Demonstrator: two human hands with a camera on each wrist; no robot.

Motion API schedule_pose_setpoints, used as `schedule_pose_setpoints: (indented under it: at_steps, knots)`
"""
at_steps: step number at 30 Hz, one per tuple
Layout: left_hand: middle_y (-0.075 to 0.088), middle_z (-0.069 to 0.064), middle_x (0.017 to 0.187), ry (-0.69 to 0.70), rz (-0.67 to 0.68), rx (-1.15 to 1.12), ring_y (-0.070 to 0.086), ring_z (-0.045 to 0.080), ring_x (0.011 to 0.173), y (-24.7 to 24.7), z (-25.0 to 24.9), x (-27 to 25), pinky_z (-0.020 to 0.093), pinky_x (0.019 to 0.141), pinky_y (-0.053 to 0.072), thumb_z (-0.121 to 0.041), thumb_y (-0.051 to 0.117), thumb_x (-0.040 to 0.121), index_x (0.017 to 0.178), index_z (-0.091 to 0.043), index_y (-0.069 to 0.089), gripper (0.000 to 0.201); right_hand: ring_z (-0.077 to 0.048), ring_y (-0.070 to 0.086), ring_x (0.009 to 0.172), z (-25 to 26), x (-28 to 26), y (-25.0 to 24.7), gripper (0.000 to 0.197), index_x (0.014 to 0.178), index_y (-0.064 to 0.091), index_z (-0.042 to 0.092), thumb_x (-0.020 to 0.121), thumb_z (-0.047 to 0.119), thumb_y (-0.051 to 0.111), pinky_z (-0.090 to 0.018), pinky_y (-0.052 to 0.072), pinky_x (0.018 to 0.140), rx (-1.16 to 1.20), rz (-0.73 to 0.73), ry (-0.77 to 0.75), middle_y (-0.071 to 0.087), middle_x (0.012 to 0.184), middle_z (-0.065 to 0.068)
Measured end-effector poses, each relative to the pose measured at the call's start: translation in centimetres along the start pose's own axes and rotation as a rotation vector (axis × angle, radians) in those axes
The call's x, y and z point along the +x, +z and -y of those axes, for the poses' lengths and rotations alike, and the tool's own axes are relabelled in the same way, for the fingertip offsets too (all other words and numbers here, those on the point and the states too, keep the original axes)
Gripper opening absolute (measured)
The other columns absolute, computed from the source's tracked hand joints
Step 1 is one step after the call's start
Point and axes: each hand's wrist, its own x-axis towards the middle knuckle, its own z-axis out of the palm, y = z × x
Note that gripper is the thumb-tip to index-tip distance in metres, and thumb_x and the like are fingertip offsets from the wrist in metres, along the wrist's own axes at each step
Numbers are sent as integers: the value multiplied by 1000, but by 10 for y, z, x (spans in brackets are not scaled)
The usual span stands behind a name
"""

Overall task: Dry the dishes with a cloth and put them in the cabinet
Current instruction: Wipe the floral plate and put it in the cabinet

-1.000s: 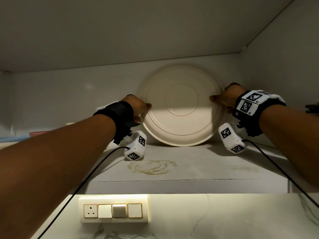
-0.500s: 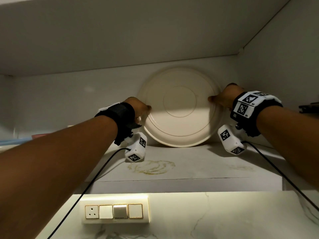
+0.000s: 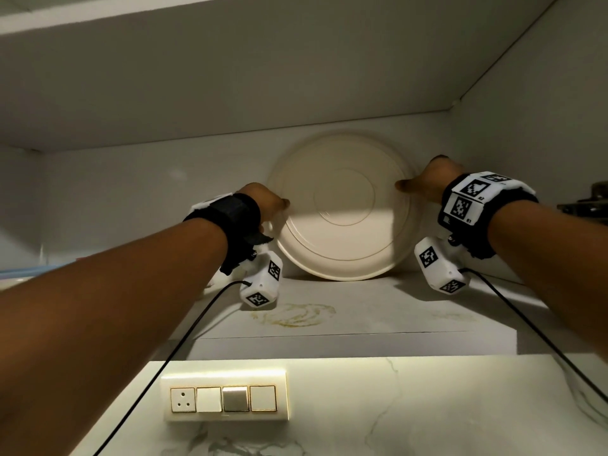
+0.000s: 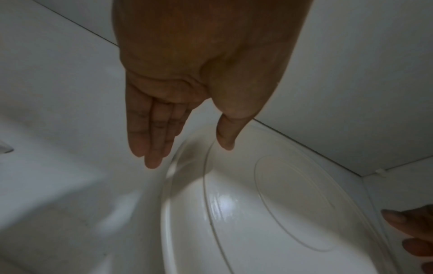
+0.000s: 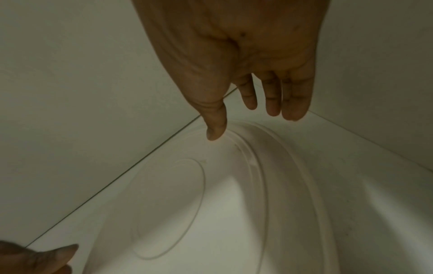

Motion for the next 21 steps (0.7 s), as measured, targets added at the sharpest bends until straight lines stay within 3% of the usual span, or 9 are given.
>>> schedule_pose_setpoints:
  at_steps: [3, 7, 12, 16, 18, 21]
  knots:
    - [52, 11, 79, 16, -24, 44, 51, 24, 60, -4, -1, -6, 18, 24, 36, -32, 62, 92, 95, -4, 52, 30, -36, 60, 103, 4, -5, -5, 57, 108, 57, 0, 81, 49, 70, -40, 49, 84, 5, -18, -14, 60, 102, -17]
    - [55, 17, 102, 22, -6, 55, 52, 24, 66, -14, -2, -17, 20, 26, 38, -35, 62, 91, 102, -4, 51, 35, -35, 59, 93, 11, -18, -12, 52, 96, 56, 4, 80, 52, 70, -38, 48, 79, -7, -28, -27, 58, 92, -14]
    - [62, 12, 91, 104, -30, 126, 63, 25, 78, -28, -7, -35, 32, 54, 50, -44, 63, 87, 96, -5, 58, 41, -32, 57, 84, 24, -38, -26, 49, 74, 52, 8, 81, 53, 68, -36, 46, 73, -4, -22, -51, 59, 89, -14]
    - [66, 13, 97, 191, -37, 131, 66, 27, 90, -36, -18, -54, 41, 82, 57, -45, 63, 87, 102, -2, 59, 45, -35, 59, 93, 38, -54, -38, 49, 93, 58, 4, 83, 51, 67, -41, 48, 82, 4, -22, -88, 58, 96, -15]
    - [66, 13, 99, 219, -42, 119, 67, 27, 91, -38, -20, -64, 42, 86, 56, -45, 63, 87, 101, -4, 59, 43, -36, 61, 99, 41, -58, -41, 52, 98, 61, 3, 82, 52, 67, -43, 50, 87, 22, -29, -91, 61, 100, -16]
    - [67, 12, 101, 250, -55, 102, 67, 25, 86, -44, -23, -81, 40, 85, 56, -45, 63, 86, 100, -6, 60, 41, -35, 61, 100, 50, -66, -45, 49, 83, 59, 3, 82, 52, 68, -44, 50, 90, 28, -36, -92, 64, 110, -18]
